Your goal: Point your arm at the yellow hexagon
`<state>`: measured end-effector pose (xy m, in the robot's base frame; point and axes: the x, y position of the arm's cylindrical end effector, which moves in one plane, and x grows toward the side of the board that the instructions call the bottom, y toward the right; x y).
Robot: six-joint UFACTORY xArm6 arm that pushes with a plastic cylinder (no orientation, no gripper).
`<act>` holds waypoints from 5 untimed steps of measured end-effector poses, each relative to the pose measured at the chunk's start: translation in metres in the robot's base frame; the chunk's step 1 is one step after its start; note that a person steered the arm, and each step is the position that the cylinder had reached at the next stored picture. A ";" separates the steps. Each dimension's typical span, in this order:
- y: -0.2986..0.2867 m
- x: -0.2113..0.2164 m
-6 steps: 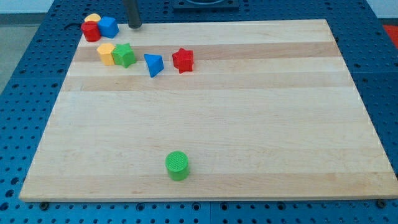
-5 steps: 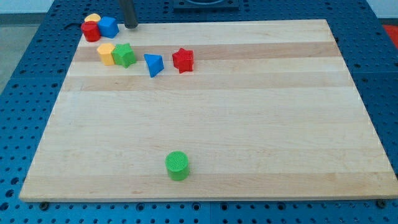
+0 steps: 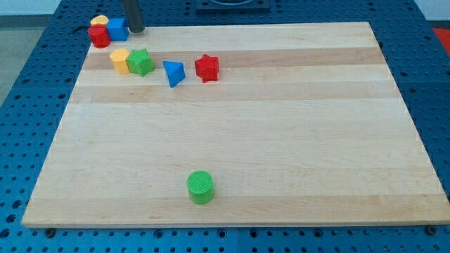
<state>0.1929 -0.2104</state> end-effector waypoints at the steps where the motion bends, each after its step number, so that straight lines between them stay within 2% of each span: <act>1: 0.000 0.009; 3: 0.003 0.056; 4: -0.026 0.076; 5: -0.093 0.076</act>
